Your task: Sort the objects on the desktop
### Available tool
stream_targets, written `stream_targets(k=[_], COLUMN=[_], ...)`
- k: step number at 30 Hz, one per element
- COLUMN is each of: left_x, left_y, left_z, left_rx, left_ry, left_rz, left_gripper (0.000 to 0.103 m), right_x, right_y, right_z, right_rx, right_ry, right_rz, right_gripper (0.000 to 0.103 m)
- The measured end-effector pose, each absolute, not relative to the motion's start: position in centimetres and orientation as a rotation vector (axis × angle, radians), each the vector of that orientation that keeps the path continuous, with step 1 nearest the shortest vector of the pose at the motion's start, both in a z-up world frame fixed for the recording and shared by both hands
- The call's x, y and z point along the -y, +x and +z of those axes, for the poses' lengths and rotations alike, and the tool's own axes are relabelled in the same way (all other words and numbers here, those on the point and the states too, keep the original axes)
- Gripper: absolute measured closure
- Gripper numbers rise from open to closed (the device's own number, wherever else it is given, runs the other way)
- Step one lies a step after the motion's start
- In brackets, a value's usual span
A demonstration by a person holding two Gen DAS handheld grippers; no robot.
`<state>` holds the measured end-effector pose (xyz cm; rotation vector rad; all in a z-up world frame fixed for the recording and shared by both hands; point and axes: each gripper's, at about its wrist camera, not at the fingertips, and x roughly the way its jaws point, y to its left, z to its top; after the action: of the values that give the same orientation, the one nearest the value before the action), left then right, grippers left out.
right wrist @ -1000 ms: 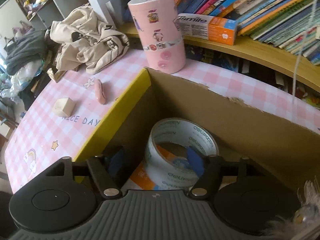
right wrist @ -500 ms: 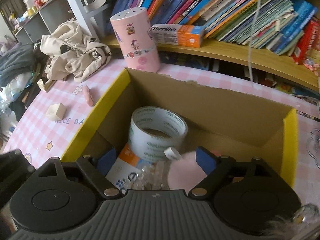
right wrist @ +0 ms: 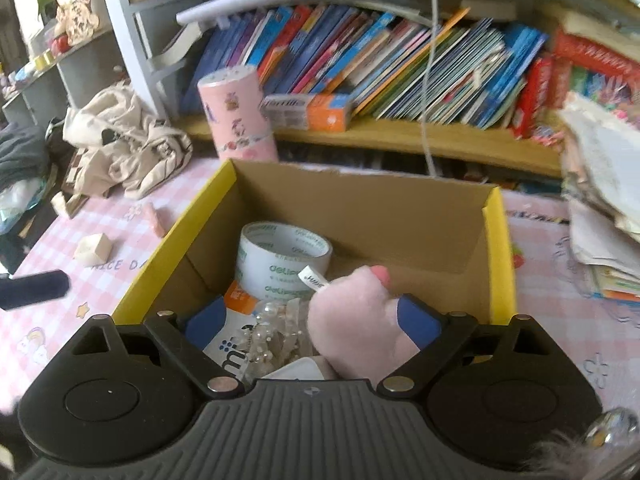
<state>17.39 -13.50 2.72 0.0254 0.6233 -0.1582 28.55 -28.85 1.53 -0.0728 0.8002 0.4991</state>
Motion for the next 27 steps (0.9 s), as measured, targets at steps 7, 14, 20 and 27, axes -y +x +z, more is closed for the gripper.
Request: stream_targets(k=[7, 14, 20, 27], left_x=[11.8, 10.6, 8.9, 6.2], left_y=[16.0, 14.8, 13.4, 11.9], left_z=[2.3, 2.0, 2.0, 2.0], left_rx=[-0.622, -0.615, -0.615, -0.623], left_ry=[-0.022, -0.019, -0.001, 0.001], left_rz=[-0.099, -0.097, -0.114, -0.132], left_gripper=[0.012, 0.011, 0.011, 0.011], right_x=[29.3, 29.7, 29.3, 27.7], right_y=[24.9, 21.5, 18.8, 15.8], right_z=[2.0, 2.0, 1.5, 0.4], right_rx=[-0.711, -0.694, -0.69, -0.708], right_ry=[-0.105, -0.095, -0.053, -0.034], right_rz=[0.426, 0.341, 0.255, 0.177], right_gripper=[0.006, 0.006, 0.006, 0.006])
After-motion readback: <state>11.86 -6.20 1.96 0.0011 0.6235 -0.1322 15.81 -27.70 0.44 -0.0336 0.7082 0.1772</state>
